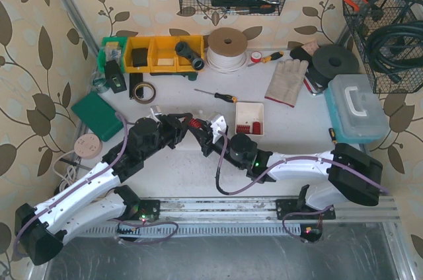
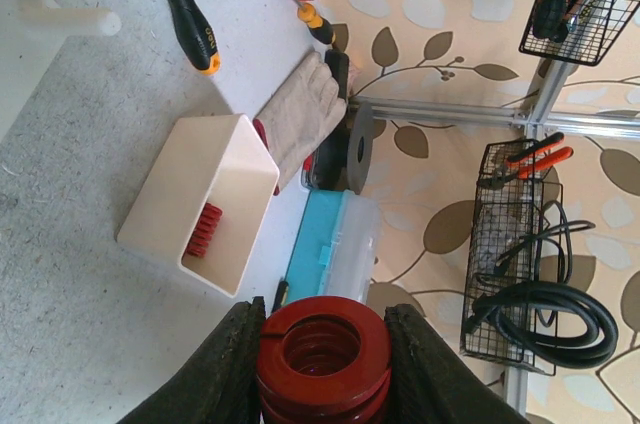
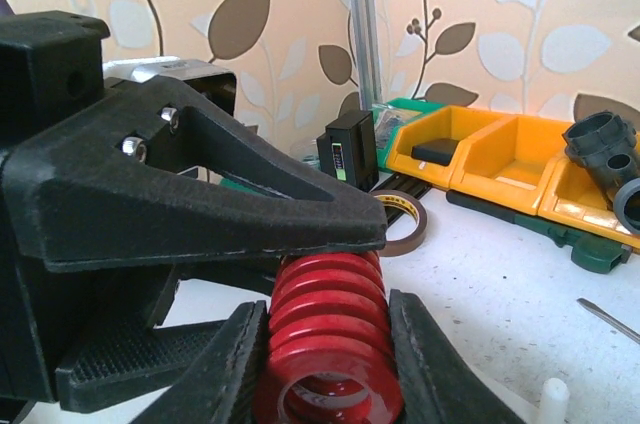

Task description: Install the large spring

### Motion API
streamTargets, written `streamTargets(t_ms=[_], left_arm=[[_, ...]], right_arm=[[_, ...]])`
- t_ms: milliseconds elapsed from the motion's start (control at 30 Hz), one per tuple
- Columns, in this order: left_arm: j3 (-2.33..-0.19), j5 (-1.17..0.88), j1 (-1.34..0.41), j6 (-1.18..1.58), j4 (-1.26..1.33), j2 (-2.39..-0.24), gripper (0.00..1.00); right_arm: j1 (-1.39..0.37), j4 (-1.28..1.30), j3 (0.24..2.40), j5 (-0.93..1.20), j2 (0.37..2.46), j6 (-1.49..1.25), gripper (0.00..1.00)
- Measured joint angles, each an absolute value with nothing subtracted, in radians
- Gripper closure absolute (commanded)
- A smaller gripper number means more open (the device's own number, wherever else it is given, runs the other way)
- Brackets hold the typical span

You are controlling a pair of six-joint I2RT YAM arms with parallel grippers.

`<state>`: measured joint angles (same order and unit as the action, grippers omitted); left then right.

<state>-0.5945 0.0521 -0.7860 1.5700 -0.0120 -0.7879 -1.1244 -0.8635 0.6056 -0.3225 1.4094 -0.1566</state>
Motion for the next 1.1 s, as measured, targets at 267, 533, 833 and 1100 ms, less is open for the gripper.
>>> streamTargets(t_ms=[267,533,833,1100], left_arm=[[-0.595,0.052,-0.787,1.570,-0.014,-0.783,0.23],[-0.599,0.085,-0.788,1.541,-0.170,-0.696,0.20],[-0.709,0.210,-0.788,1.348,-0.479,-0.675,0.18],[-0.624,0.318,-0.788,1.148,-0.537,-0.678,0.19]], right_arm=[[-1.124,-0.735,0.648,-0.321,1.374,-0.157,1.00],[-1.088,-0.553,0.670,-0.286,1.327,-0.190,1.00],[-0.902,-0.005,0.935,-0.117,1.325,-0.290,1.00],[-0.828,0.450,1.282,-0.014,1.566,-0.255,1.00]])
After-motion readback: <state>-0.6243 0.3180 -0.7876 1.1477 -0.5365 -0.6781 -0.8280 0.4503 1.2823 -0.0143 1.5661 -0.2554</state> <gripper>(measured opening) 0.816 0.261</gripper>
